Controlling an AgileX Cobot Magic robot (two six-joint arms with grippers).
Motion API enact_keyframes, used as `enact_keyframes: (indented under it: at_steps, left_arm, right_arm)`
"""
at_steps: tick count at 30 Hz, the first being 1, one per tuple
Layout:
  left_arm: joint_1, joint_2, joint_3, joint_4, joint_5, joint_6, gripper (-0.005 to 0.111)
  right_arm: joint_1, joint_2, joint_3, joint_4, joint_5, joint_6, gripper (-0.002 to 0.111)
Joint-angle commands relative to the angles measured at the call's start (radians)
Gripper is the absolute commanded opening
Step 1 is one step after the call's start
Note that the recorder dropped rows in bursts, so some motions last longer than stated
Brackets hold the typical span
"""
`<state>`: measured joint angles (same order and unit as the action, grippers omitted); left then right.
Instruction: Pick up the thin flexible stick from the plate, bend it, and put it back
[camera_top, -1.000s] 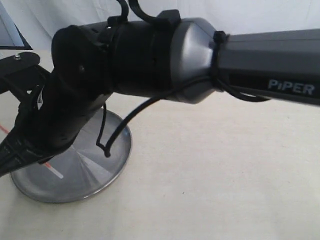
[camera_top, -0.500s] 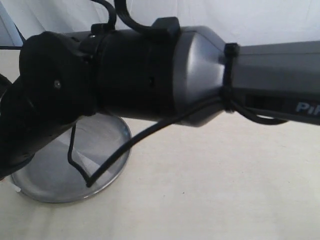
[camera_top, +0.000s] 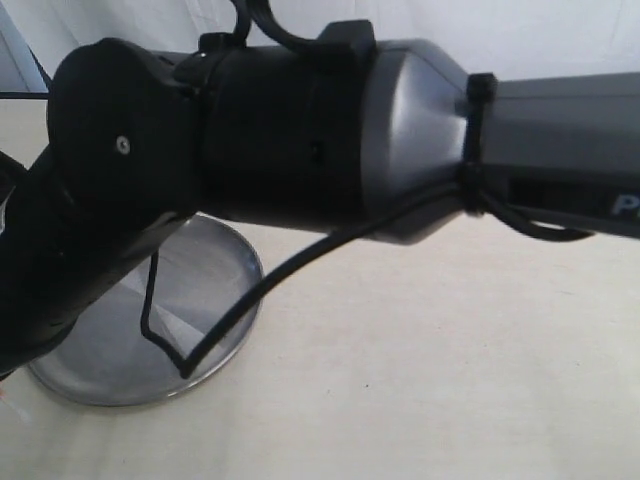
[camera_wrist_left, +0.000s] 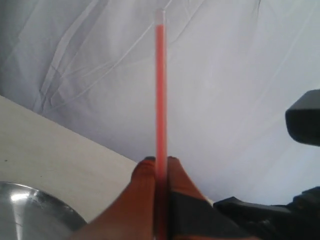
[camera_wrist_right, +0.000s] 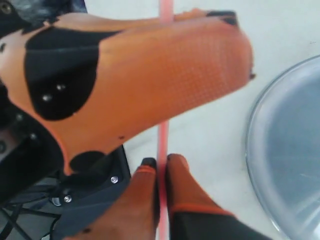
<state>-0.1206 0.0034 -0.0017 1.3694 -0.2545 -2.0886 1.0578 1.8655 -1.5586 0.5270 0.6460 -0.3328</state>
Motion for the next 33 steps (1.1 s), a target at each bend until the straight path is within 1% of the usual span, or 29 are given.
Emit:
enact_keyframes:
  at_steps: [1,8,19,29,33]
  left_arm:
    - [-0.002,-0.003,0.002,0.076,-0.042,0.004,0.000]
    - [-0.002,-0.003,0.002,0.081,-0.052,0.004,0.000]
    - [-0.002,-0.003,0.002,0.044,-0.082,0.002,0.000]
    - [-0.002,-0.003,0.002,-0.083,-0.109,0.002,0.000]
    - [-0.021,-0.003,0.002,-0.155,-0.114,0.002,0.000]
  right_arm:
    - [0.002,-0.048,0.001,0.036,0.006,-0.009,-0.001]
    - [0.002,-0.074,0.001,0.020,0.025,-0.009,-0.001]
    - [0.002,-0.014,0.001,0.013,0.062,-0.009,-0.001]
    - [0.002,0.073,0.001,-0.026,0.033,-0.009,-0.001]
    - [0.002,0.112,0.001,-0.054,-0.006,-0.009,-0.001]
